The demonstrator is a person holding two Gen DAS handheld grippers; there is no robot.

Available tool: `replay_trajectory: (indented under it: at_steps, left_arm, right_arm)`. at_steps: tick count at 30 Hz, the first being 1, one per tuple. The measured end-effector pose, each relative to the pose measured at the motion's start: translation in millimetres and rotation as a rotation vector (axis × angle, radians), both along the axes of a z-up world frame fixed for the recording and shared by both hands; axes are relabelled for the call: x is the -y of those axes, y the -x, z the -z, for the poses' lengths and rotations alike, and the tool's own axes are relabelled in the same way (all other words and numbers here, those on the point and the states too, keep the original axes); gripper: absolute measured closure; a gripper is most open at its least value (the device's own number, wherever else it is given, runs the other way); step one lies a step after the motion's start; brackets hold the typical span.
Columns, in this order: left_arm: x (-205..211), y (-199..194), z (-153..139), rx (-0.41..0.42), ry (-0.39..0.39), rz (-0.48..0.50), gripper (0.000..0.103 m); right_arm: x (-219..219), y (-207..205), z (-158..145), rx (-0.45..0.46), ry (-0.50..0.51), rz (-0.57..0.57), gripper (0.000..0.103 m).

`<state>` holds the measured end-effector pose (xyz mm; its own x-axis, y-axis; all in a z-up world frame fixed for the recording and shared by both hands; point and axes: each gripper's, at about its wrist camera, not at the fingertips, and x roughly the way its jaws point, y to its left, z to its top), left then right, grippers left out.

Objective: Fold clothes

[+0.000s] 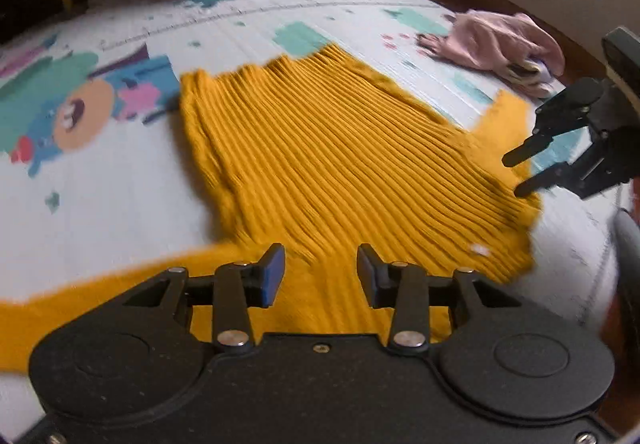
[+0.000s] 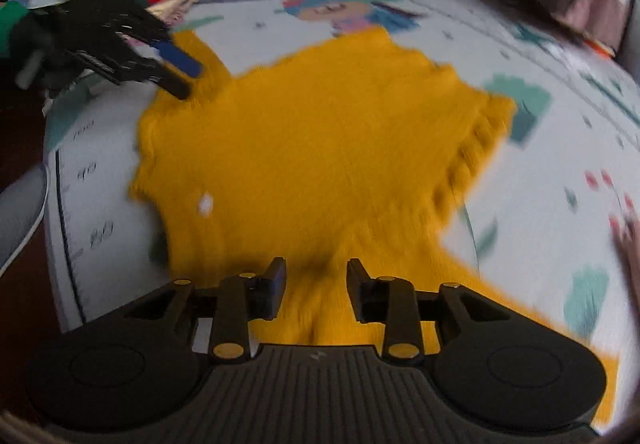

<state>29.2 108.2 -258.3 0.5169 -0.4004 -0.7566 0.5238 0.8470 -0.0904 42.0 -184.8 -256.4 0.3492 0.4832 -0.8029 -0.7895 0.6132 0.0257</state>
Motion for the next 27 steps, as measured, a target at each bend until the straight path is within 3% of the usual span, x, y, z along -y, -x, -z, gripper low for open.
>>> replay_trajectory:
  at_steps: [2, 5, 9, 12, 15, 19, 21, 24, 27]
  left_arm:
    - [-1, -11, 19, -0.034, -0.051, 0.002, 0.064]
    - [1, -21, 36, -0.064, -0.096, 0.009, 0.058]
    - [13, -44, 16, 0.006, -0.138, 0.063, 0.06]
    - [21, -94, -3, 0.056, -0.162, 0.07, 0.06]
    - [35, -144, -9, 0.095, -0.231, 0.164, 0.061]
    - [49, -186, 9, 0.098, -0.368, 0.334, 0.062]
    - [45, -203, 21, 0.103, -0.364, 0.34, 0.062]
    - [38, -222, 33, 0.105, -0.276, 0.276, 0.062]
    - [20, -244, 45, 0.041, -0.169, 0.166, 0.054]
  right_arm:
    - [-11, -11, 2, 0.01, 0.0, -0.017, 0.055]
    - [-13, -12, 28, -0.022, 0.118, -0.067, 0.053]
    - [-10, -20, 22, -0.045, 0.069, -0.052, 0.055]
    - [-18, -45, 15, -0.004, 0.073, -0.027, 0.055]
    - [-31, -87, 5, 0.095, 0.123, -0.072, 0.055]
    - [-42, -161, -8, 0.159, 0.134, -0.04, 0.055]
    - [-49, -194, -2, 0.164, 0.12, -0.007, 0.058]
    - [-58, -229, 14, 0.161, 0.086, 0.054, 0.059]
    - [-54, -247, 38, 0.076, 0.064, 0.145, 0.055]
